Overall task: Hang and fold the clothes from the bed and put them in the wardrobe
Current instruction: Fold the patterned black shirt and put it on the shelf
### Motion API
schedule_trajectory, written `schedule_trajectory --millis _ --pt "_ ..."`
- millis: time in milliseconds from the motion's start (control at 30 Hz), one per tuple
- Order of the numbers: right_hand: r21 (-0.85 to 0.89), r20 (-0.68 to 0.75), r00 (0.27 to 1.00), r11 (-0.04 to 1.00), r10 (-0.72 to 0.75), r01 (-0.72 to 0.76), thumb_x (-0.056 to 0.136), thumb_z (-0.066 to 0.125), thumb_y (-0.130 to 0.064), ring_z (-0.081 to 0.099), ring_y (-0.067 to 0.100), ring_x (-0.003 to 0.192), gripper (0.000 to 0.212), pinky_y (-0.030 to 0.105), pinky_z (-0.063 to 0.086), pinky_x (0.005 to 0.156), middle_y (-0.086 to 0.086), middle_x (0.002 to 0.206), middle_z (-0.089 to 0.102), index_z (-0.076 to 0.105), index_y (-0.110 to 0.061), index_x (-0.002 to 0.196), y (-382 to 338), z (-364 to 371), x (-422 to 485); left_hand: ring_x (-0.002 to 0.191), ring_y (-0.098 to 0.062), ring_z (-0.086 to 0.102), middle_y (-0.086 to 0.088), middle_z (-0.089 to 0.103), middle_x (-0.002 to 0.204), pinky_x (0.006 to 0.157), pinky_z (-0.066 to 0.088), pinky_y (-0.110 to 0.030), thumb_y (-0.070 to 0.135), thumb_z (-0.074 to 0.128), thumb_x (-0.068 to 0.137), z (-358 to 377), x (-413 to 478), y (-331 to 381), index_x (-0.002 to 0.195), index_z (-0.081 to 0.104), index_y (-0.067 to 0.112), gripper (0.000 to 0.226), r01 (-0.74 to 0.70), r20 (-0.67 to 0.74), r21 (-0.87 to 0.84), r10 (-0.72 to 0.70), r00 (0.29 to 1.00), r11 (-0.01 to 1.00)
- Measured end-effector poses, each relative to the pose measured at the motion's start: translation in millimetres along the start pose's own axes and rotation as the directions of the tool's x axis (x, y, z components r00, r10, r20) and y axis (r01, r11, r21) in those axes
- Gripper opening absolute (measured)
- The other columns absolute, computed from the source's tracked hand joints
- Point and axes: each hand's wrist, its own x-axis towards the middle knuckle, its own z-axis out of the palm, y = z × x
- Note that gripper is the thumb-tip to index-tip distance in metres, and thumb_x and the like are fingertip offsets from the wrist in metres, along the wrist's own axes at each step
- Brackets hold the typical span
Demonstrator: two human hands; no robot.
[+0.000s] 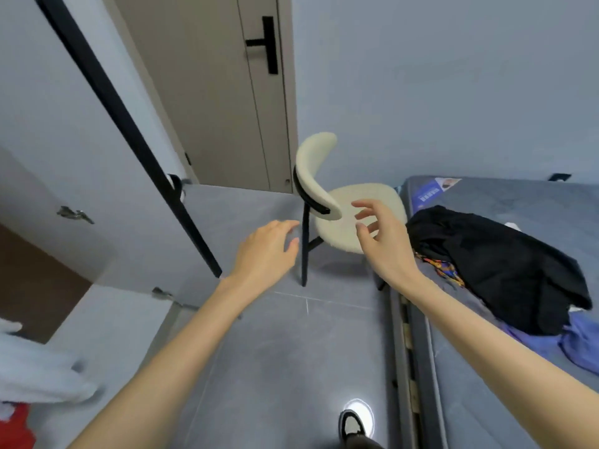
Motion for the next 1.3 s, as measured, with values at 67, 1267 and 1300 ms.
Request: schedule_trajectory --millis 67,1267,1300 --pt "-0.033 -0.06 0.995 0.996 0.078 -0.08 0.09 0.051 -0.012 0.058 0.006 0.075 0.033 0.027 0.044 0.073 -0.007 0.109 0.059 0.055 -0.027 0.119 24 -19 -14 0.115 -0.02 0.054 0.005 0.057 0.129 0.09 0.044 -0.035 0.029 0.045 0.097 16 9 20 0.136 0.048 0.027 0.038 -0.064 0.045 -0.021 0.065 0.997 0.998" --pt "0.135 -0.288 0.203 0.249 0.936 -0.959 0.087 0.056 -0.008 0.056 0.031 0.104 0.035 0.033 0.042 0.089 0.012 0.122 0.053 0.057 -0.013 0.122 523 -244 -19 0.118 -0.024 0.05 -0.005 0.049 0.135 0.092 0.046 -0.038 0.02 0.05 0.094 494 336 376 0.143 0.035 0.02 0.051 -0.515 0.705 -0.139 0.45 0.548 0.846" --pt "0.144 -0.293 0.183 0.232 0.939 -0.962 0.088 0.056 -0.008 0.056 0.031 0.105 0.036 0.033 0.043 0.09 0.011 0.124 0.053 0.056 -0.014 0.123 533 -245 -17 0.12 -0.026 0.048 -0.007 0.047 0.137 0.093 0.046 -0.039 0.02 0.051 0.094 509 339 381 0.144 0.034 0.02 0.052 -0.528 0.726 -0.128 0.442 0.527 0.84"
